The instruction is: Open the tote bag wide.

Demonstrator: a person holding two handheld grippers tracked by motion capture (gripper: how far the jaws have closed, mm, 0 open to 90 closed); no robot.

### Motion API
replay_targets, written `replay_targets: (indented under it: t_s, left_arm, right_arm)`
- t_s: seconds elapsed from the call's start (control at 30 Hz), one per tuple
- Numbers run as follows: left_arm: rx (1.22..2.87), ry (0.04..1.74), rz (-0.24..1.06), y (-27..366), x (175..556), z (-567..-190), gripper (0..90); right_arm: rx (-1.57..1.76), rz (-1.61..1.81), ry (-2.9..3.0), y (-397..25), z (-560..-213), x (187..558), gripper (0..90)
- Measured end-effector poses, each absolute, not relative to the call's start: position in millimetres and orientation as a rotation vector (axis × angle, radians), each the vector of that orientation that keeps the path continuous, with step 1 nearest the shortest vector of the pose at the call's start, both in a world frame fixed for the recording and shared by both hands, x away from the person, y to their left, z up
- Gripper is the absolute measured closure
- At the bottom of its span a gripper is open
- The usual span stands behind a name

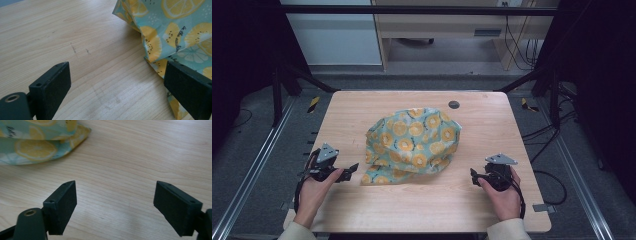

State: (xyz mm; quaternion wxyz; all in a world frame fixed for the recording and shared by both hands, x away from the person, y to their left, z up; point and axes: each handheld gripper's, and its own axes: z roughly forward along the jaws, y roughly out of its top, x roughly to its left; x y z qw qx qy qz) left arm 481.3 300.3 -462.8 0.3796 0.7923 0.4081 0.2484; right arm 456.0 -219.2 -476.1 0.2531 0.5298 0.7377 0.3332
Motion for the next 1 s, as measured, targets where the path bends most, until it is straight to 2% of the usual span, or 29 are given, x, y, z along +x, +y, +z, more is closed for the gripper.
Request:
replay_targets:
  t_s: [0.2, 0.3, 0.4, 0.57, 1.0]
  left_arm:
    - [2.025, 1.044, 0.638, 300, 477, -462, 6.4]
    - [2.043, 1.05, 0.623, 300, 476, -463, 7.1]
    - [2.046, 1.053, 0.625, 299, 477, -464, 7.1]
    - [2.04, 1.052, 0.665, 297, 473, -462, 7.1]
    - [2.047, 1.065, 0.697, 296, 472, -462, 7.1]
  right_arm:
    - [1.42, 0.953, 2.047, -210, -461, 457, 17.0]
    - [1.382, 0.999, 2.068, -205, -448, 462, 24.3]
    - [1.345, 1.021, 2.093, -200, -436, 466, 25.5]
    - [1.254, 1.06, 2.133, -179, -392, 482, 27.3]
    - [1.169, 1.053, 2.232, -137, -341, 538, 11.5]
